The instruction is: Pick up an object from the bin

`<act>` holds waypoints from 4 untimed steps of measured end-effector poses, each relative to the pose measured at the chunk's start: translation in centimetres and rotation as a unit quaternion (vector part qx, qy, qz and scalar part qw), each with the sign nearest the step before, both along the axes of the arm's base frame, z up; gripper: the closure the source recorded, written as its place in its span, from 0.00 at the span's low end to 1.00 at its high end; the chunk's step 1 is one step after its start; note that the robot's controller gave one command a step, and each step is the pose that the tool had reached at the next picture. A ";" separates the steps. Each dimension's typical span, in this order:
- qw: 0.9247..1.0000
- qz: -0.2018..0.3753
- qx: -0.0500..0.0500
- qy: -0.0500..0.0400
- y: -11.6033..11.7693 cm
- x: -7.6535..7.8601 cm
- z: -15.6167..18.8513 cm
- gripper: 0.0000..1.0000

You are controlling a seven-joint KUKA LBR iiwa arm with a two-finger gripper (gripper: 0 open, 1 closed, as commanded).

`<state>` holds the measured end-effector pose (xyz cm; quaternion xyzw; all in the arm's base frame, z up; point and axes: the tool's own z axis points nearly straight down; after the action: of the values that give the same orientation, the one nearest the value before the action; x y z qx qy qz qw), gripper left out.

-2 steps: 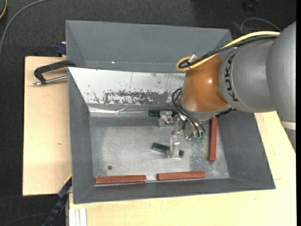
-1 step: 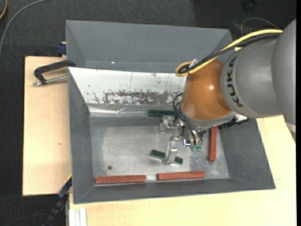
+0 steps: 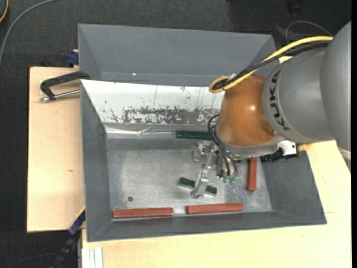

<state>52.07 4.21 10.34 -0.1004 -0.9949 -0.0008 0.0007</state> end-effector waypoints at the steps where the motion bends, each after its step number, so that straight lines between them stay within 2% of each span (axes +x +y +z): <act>1: 0.994 -0.107 0.000 0.001 1.1 -1.1 -3.3 0.00; 2: 0.994 -0.107 0.000 0.000 1.1 -1.1 -3.3 0.00; 3: 0.994 -0.107 0.000 0.000 1.1 -1.1 -3.3 1.00; 4: 0.994 -0.106 0.001 -0.006 1.2 -0.8 3.3 1.00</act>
Offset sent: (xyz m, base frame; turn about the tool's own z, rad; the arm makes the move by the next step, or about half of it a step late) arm -0.0109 0.0093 -0.0334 0.2177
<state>51.25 5.44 13.68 -0.2049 -0.9788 -0.0023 -0.0053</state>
